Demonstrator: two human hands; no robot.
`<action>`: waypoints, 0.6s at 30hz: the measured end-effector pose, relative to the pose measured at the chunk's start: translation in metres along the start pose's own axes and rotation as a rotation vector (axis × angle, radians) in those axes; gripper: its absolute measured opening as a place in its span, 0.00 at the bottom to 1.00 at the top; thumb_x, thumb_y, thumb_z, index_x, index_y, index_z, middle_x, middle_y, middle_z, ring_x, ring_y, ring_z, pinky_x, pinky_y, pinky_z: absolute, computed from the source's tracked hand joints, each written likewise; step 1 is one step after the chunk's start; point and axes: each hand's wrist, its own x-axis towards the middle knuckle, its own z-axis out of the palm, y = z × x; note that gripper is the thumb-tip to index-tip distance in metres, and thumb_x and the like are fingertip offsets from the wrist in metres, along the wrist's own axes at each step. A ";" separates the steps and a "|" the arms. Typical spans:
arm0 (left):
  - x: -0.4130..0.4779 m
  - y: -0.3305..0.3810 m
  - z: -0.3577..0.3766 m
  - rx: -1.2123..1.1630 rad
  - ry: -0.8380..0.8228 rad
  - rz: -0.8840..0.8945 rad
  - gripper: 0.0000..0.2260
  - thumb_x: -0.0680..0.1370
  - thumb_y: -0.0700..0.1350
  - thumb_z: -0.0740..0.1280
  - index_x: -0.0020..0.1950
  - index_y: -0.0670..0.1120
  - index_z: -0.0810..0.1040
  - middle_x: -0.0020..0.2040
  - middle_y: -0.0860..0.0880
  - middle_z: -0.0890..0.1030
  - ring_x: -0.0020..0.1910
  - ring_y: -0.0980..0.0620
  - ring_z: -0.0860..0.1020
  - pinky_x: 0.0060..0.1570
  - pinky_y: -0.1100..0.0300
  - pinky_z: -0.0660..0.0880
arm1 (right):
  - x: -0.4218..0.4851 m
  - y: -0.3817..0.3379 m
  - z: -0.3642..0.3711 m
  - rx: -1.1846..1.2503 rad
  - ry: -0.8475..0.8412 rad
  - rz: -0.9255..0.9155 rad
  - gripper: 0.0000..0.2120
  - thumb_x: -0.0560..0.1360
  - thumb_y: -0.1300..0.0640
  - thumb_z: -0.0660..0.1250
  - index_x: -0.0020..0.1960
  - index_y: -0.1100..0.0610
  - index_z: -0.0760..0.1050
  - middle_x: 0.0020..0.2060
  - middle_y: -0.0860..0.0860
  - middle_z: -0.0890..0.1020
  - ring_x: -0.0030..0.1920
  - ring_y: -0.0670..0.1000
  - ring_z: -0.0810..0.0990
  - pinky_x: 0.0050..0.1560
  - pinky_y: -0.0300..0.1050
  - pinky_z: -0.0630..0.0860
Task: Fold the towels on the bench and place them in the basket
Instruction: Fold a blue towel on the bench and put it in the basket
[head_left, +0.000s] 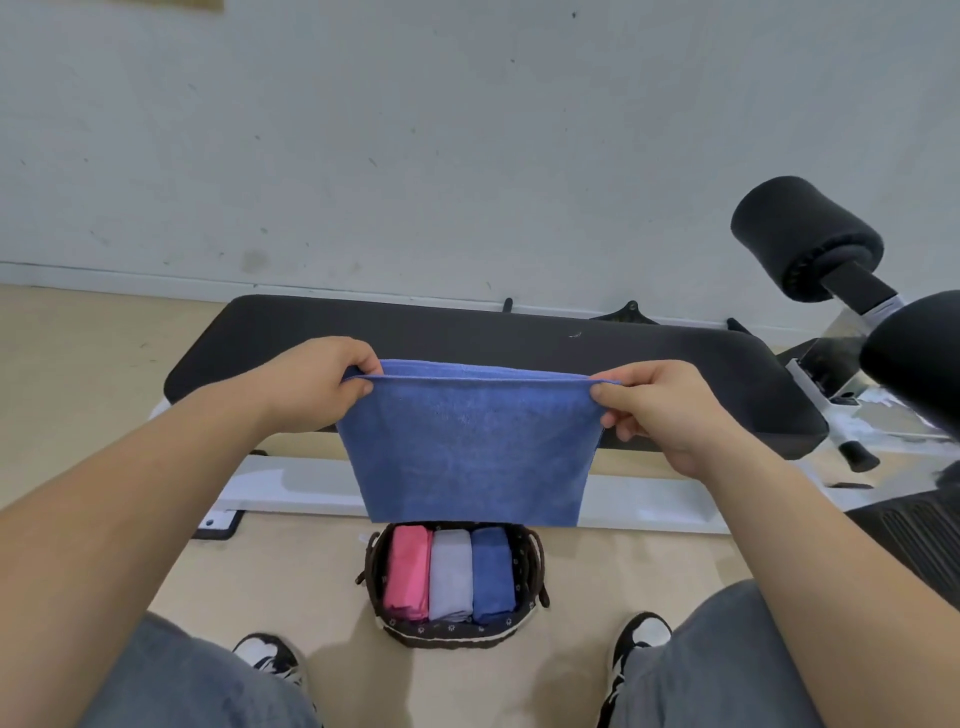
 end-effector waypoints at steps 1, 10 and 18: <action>0.000 -0.002 0.000 -0.008 0.021 -0.001 0.07 0.82 0.44 0.66 0.49 0.56 0.79 0.49 0.57 0.80 0.49 0.53 0.79 0.48 0.55 0.77 | 0.000 0.001 -0.001 0.010 0.007 0.012 0.03 0.76 0.66 0.72 0.47 0.62 0.86 0.31 0.58 0.83 0.30 0.51 0.78 0.32 0.43 0.77; -0.006 0.003 -0.005 -0.176 0.209 -0.032 0.11 0.78 0.53 0.72 0.39 0.50 0.80 0.40 0.53 0.82 0.41 0.52 0.78 0.38 0.57 0.73 | -0.001 0.007 -0.007 0.121 0.119 0.071 0.05 0.73 0.71 0.73 0.48 0.65 0.84 0.38 0.62 0.87 0.36 0.56 0.87 0.42 0.45 0.86; -0.007 0.012 -0.009 -0.271 0.246 -0.077 0.14 0.72 0.54 0.79 0.35 0.46 0.82 0.35 0.47 0.81 0.34 0.50 0.76 0.35 0.58 0.73 | 0.005 0.010 -0.011 0.170 0.194 0.071 0.12 0.74 0.73 0.72 0.54 0.61 0.80 0.46 0.60 0.84 0.41 0.61 0.88 0.47 0.49 0.85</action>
